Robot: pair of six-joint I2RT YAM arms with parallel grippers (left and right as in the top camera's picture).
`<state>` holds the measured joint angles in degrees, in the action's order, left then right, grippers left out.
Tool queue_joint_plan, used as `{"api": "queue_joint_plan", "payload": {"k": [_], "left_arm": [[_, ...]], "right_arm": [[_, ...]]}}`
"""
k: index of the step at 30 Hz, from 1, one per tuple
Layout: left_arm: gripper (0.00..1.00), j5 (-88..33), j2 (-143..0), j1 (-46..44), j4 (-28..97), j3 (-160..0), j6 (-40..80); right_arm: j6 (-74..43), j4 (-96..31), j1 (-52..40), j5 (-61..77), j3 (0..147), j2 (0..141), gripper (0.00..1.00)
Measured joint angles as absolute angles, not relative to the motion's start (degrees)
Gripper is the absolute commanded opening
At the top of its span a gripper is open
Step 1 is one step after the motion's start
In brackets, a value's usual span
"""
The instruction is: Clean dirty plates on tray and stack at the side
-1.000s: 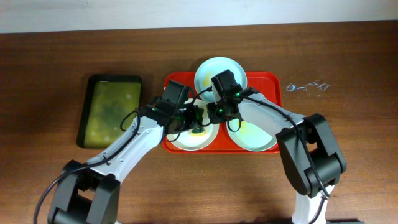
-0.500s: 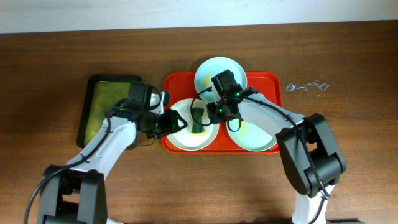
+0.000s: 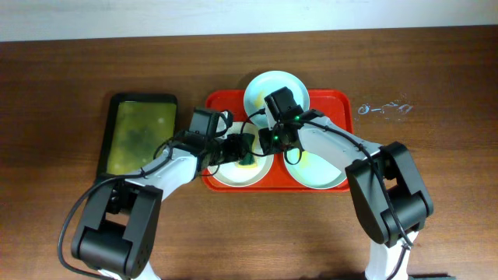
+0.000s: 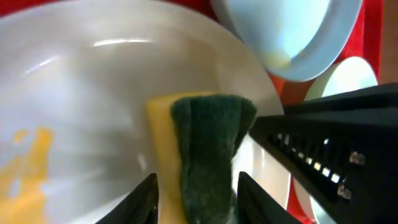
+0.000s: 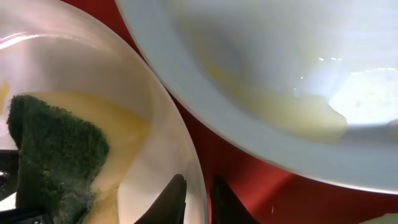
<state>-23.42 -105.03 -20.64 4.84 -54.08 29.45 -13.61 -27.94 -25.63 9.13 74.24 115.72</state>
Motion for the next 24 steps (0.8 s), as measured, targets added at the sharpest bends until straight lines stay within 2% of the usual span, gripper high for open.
{"api": "queue_joint_plan", "payload": {"k": [3, 4, 9, 13, 15, 16, 20, 24], "left_arm": [[0.20, -21.1, -105.4, -22.5, 4.0, -54.1, 29.6], [0.00, -18.1, -105.4, -23.4, 4.8, -54.1, 29.8], [0.00, -4.4, -104.8, -25.5, 13.6, -55.9, 29.8], [0.00, 15.1, -101.6, -25.5, 23.2, -55.9, 29.8], [0.00, 18.5, -98.6, -25.6, 23.9, -55.2, 29.8], [0.00, 18.7, -96.4, -25.2, 23.8, -55.0, 29.8], [0.00, 2.9, -93.0, -24.7, 13.6, -54.5, 34.2], [0.00, 0.7, -102.8, -24.7, 10.8, -54.4, 35.0]], "right_arm": [[-13.6, -27.9, -25.6, 9.1, 74.3, 115.7, 0.17], [-13.5, -27.9, -25.6, 9.1, 74.2, 115.7, 0.17], [-13.6, -28.0, -25.6, 9.1, 74.2, 115.7, 0.17], [-13.6, -27.9, -25.6, 9.1, 74.2, 115.7, 0.17], [-13.6, -28.0, -25.6, 9.3, 74.2, 115.7, 0.17], [-13.6, -27.9, -25.6, 9.3, 74.2, 115.7, 0.17], [-13.6, -27.9, -25.6, 9.3, 74.2, 115.7, 0.17], [-13.6, -27.9, -25.6, 9.3, 74.2, 115.7, 0.17]]}}
